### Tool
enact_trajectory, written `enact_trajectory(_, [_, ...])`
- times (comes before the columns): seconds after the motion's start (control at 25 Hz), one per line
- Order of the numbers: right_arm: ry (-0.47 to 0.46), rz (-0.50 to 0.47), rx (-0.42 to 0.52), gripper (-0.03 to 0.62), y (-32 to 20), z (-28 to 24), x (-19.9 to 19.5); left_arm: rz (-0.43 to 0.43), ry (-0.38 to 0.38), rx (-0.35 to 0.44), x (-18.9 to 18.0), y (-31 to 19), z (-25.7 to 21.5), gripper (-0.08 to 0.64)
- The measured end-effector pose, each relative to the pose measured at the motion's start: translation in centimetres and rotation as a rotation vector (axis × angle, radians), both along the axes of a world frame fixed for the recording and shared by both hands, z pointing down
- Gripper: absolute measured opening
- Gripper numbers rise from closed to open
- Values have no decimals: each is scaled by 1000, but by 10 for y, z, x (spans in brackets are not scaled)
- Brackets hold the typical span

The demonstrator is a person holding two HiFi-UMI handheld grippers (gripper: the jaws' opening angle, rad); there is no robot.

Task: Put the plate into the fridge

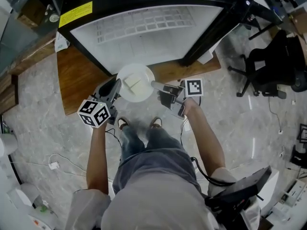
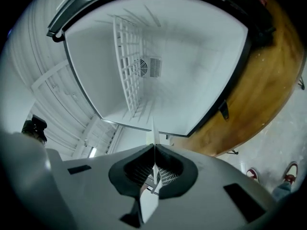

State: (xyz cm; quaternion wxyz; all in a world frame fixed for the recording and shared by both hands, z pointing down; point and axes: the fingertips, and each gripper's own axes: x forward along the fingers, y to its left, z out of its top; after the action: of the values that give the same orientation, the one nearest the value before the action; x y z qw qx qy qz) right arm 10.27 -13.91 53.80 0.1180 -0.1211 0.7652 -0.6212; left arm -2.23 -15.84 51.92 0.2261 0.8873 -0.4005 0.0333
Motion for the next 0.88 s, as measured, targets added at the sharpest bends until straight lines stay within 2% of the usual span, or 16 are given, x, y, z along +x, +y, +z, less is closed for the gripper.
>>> enact_trajectory(0.12, [-35, 24, 14, 23, 7, -26, 33, -9, 19, 82, 33, 4, -32, 60])
enact_trajectory(0.32, [-86, 62, 45, 23, 2, -73, 58, -27, 47, 206, 57, -4, -94, 58])
enact_trajectory(0.52, [-86, 101, 95, 22, -26, -120, 75, -61, -74, 325, 76, -32, -149, 58])
enact_trajectory(0.72, [-89, 153, 106, 21, -51, -147, 82, -155, -95, 411, 83, -56, -186, 58])
enact_trajectory(0.88, [-67, 218, 86, 21, -77, -154, 85, -205, -140, 424, 86, -88, -190, 58])
